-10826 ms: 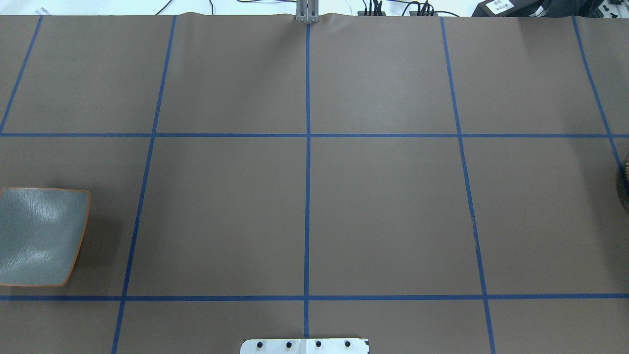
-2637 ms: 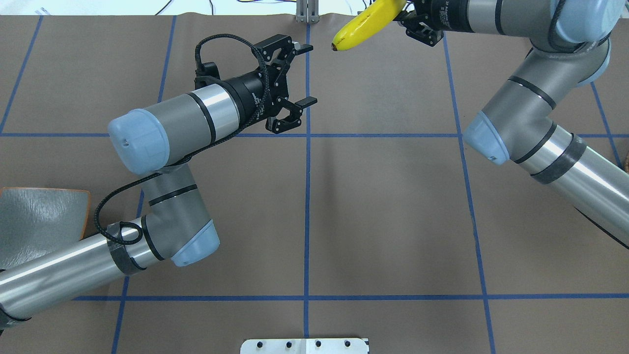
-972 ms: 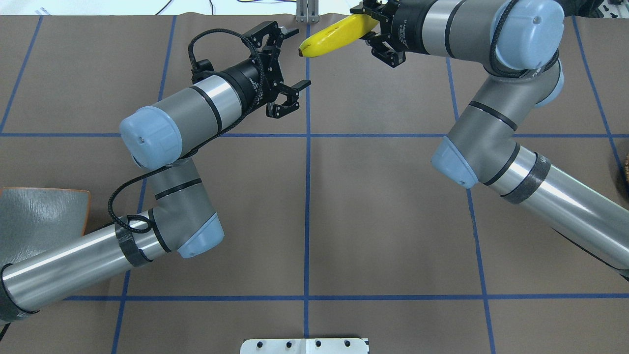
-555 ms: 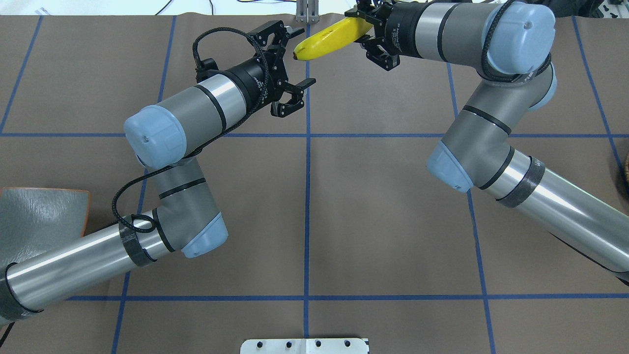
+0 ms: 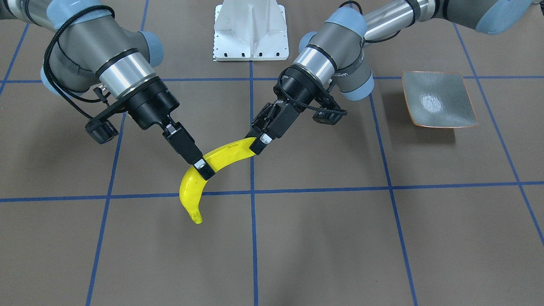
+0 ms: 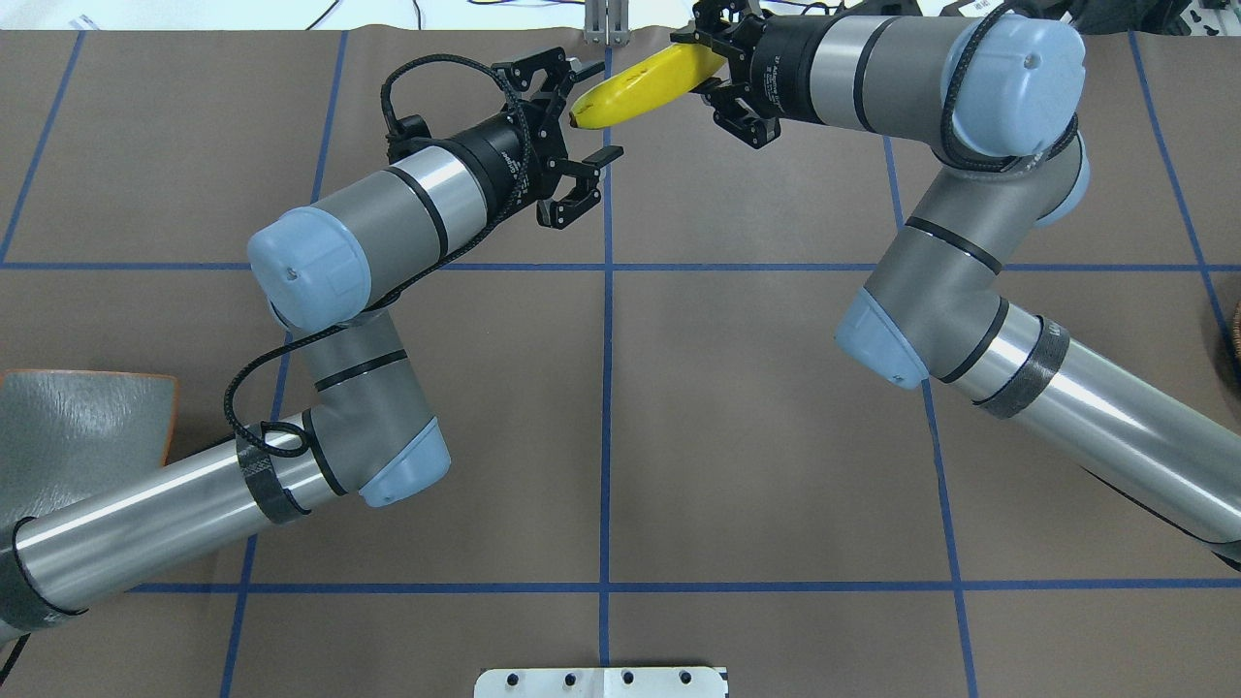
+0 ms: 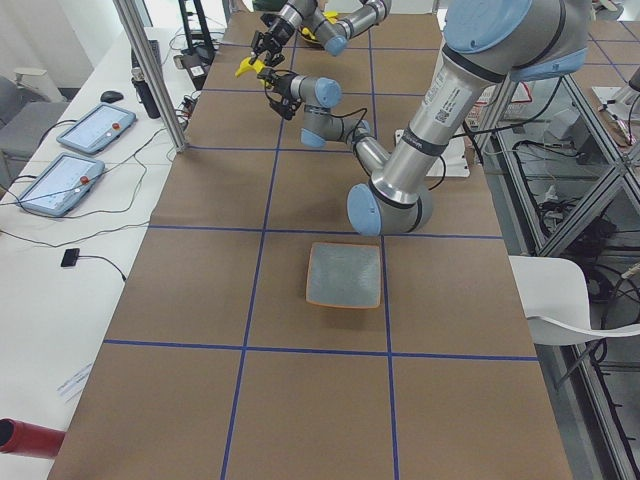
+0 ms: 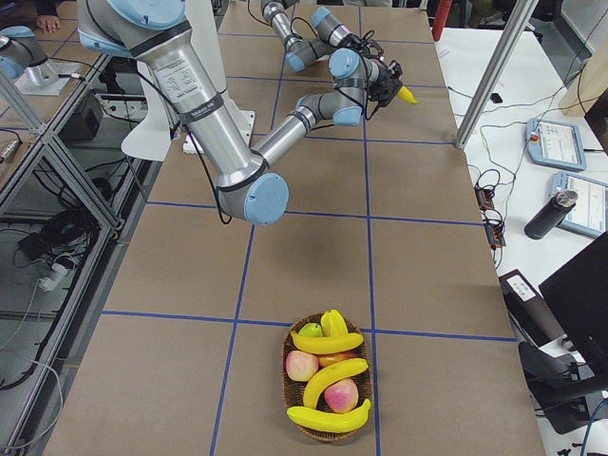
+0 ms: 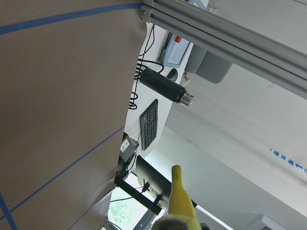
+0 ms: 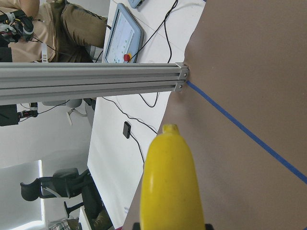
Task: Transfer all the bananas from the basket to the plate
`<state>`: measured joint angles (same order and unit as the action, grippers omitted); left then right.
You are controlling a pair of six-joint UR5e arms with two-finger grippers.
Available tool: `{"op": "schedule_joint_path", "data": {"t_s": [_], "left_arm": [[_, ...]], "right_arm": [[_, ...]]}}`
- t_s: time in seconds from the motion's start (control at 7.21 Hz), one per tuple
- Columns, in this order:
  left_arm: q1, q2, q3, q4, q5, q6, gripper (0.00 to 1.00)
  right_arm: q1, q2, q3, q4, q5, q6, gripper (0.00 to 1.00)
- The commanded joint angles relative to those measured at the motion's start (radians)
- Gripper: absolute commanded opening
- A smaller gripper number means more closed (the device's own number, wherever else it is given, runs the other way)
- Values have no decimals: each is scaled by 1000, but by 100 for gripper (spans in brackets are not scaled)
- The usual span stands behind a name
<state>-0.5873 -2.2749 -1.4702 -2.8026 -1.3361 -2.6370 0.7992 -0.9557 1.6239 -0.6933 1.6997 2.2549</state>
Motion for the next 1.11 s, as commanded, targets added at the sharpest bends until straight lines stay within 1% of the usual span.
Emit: {"op": "schedule_joint_path", "data": {"t_s": [0.0, 0.28, 0.56, 0.69, 0.83, 0.97], "left_arm": [[-2, 2, 2, 0, 0, 0, 65], [-2, 2, 2, -2, 0, 0, 63], [-2, 2, 2, -2, 0, -1, 57], [-2, 2, 2, -2, 0, -1, 52], [-2, 2, 2, -2, 0, -1, 44], [-2, 2, 2, -2, -1, -1, 28]], "right_arm": [[-5, 0, 1, 0, 0, 0, 0], [-8, 0, -1, -2, -2, 0, 0], [-12, 0, -2, -2, -2, -1, 0], [-14, 0, -2, -2, -12, -1, 0], [-20, 0, -2, 0, -20, -1, 0], [-22, -1, 1, 3, -20, -1, 0]]}}
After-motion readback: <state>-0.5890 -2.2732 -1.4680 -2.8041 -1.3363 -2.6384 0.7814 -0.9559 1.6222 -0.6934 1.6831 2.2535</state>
